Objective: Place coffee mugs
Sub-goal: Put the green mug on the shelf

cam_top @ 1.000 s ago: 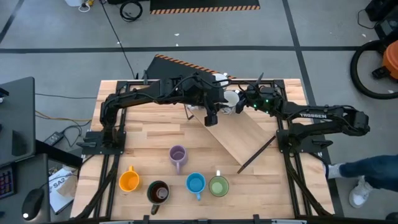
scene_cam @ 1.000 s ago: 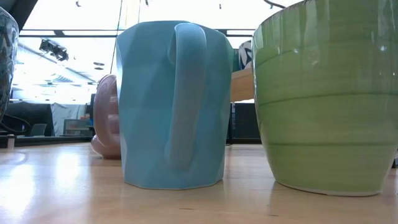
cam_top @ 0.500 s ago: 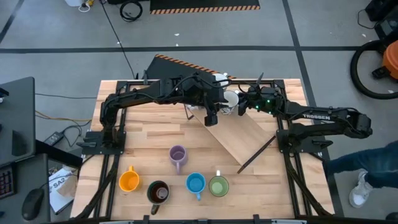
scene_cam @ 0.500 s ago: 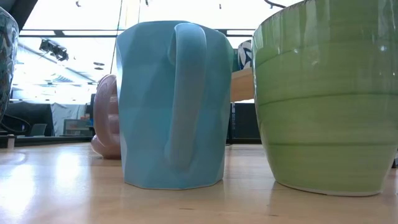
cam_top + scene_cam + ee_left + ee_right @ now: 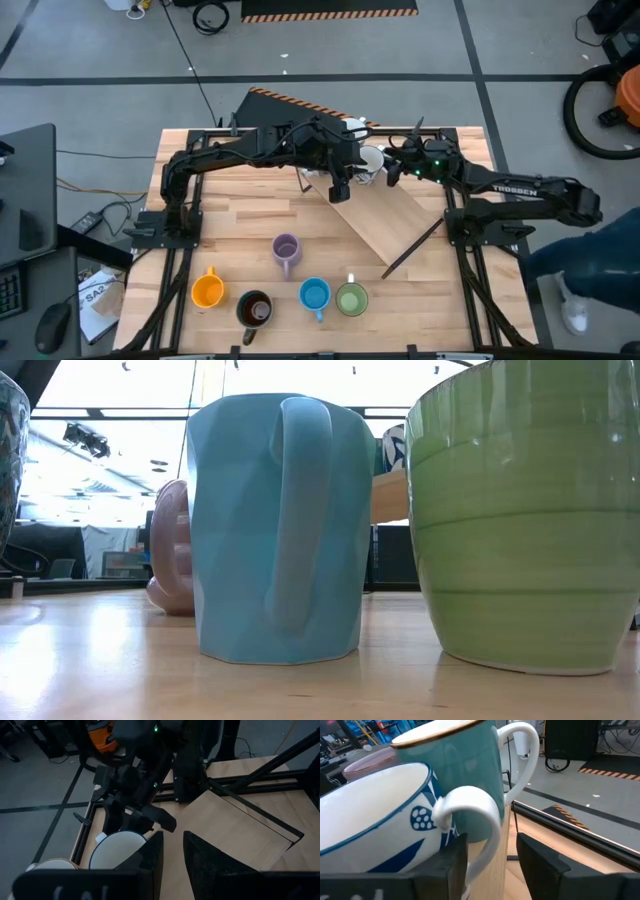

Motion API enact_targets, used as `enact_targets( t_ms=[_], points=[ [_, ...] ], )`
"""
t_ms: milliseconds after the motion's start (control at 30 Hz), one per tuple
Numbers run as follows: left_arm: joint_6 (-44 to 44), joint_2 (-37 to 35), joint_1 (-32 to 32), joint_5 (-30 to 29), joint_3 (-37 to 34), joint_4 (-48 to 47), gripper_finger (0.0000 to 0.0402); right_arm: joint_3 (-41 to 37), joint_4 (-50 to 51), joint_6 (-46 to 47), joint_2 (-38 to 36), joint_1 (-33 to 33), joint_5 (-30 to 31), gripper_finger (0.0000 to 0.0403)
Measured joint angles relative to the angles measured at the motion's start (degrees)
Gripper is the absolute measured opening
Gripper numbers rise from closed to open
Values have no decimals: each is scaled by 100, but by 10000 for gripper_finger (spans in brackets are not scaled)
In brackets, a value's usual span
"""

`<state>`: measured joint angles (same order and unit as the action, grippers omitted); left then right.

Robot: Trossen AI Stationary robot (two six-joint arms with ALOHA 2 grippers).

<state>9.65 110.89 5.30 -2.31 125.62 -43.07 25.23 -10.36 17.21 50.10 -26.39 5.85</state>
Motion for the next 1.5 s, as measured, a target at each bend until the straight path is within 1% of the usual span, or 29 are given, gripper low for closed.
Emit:
enact_targets(
  t_ms=[133, 233, 333, 567, 900, 1100, 1233, 1367, 1500],
  points=[
    [0, 0, -2, 1, 0, 1, 80, 0, 178, -75, -208, 0, 0, 193],
    [0, 0, 0, 2, 0, 2, 80, 2, 216, -86, -342, 0, 0, 195],
    [-1, 0, -2, 1, 0, 2, 80, 44, 477, -90, -490, 0, 0, 195],
    [-2, 0, -2, 2, 0, 2, 80, 639, 1635, -549, -598, 0, 48, 195],
    [-2, 0, 0, 2, 0, 2, 80, 1381, 2904, -487, -790, 155, -98, 194],
    [-4, 0, -1, 2, 0, 2, 80, 1898, 3587, -755, -820, 173, 189, 194],
    [-4, 0, -2, 0, 0, 2, 80, 2129, 3645, -1112, -808, 172, 351, 194],
    [-4, 0, 0, 0, 0, 2, 80, 2435, 3616, -1559, -808, 118, 325, 194],
    [-4, 0, -2, 0, 0, 2, 80, 2715, 3614, -1698, -810, 75, 315, 194]
  ],
)
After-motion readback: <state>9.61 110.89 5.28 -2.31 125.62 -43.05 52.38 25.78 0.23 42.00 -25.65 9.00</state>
